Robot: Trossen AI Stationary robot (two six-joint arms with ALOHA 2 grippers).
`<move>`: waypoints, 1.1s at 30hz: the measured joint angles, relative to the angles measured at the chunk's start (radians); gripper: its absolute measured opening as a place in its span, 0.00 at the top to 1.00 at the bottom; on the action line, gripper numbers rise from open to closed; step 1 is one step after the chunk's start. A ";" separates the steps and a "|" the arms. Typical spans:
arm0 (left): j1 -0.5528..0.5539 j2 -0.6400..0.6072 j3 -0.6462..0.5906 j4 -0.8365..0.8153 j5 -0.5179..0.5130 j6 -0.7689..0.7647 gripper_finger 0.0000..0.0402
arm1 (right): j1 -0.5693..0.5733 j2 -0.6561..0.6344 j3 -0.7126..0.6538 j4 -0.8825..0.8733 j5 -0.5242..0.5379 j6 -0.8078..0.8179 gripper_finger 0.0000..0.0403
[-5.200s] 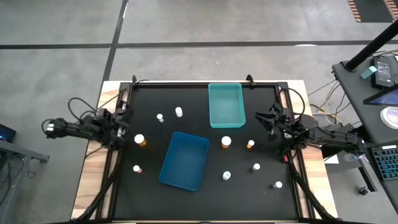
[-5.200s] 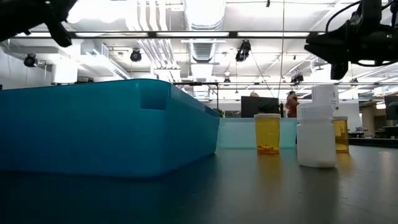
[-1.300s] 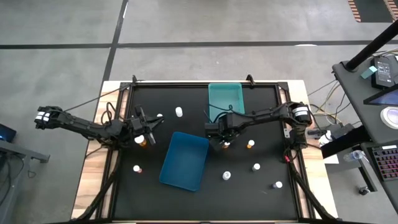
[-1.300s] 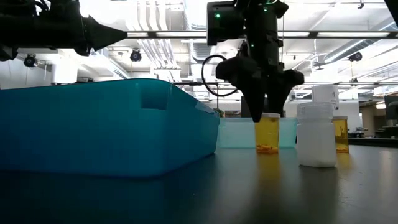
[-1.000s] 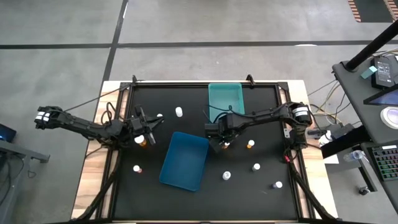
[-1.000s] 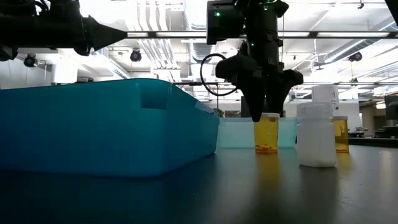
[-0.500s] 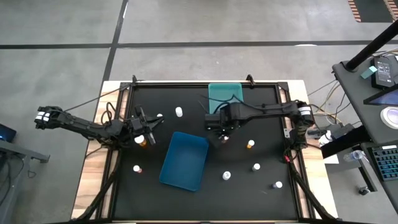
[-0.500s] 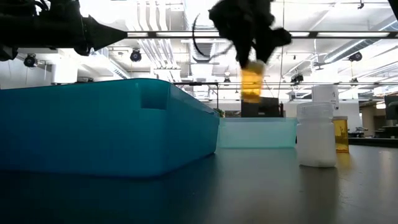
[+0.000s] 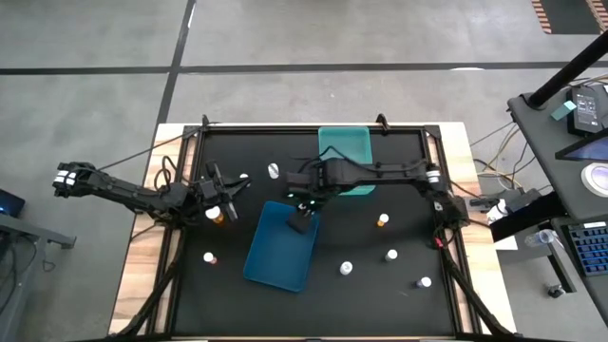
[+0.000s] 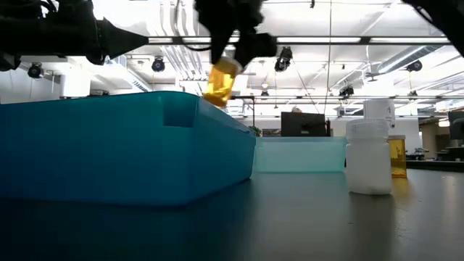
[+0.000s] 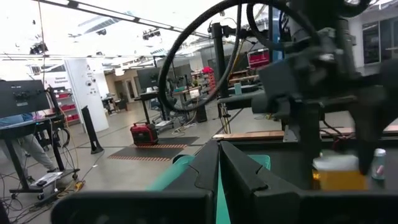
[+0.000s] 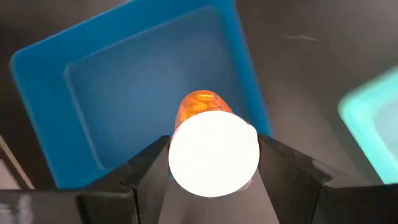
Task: Pick and place medicine bottles into bin by pill shape (circle, oval)
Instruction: Put the right orange capsule bottle into the blue bin
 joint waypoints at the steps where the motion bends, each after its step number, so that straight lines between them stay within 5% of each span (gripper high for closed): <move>1: 0.000 0.000 0.000 0.001 0.000 0.000 1.00 | 0.002 0.026 0.035 -0.005 -0.014 -0.019 0.46; 4: 0.000 0.000 0.000 0.002 0.000 0.000 1.00 | 0.010 0.100 0.126 -0.030 -0.023 -0.062 0.46; 33: 0.000 -0.001 0.000 0.001 0.000 0.000 1.00 | 0.022 0.245 0.099 -0.040 0.005 -0.191 0.40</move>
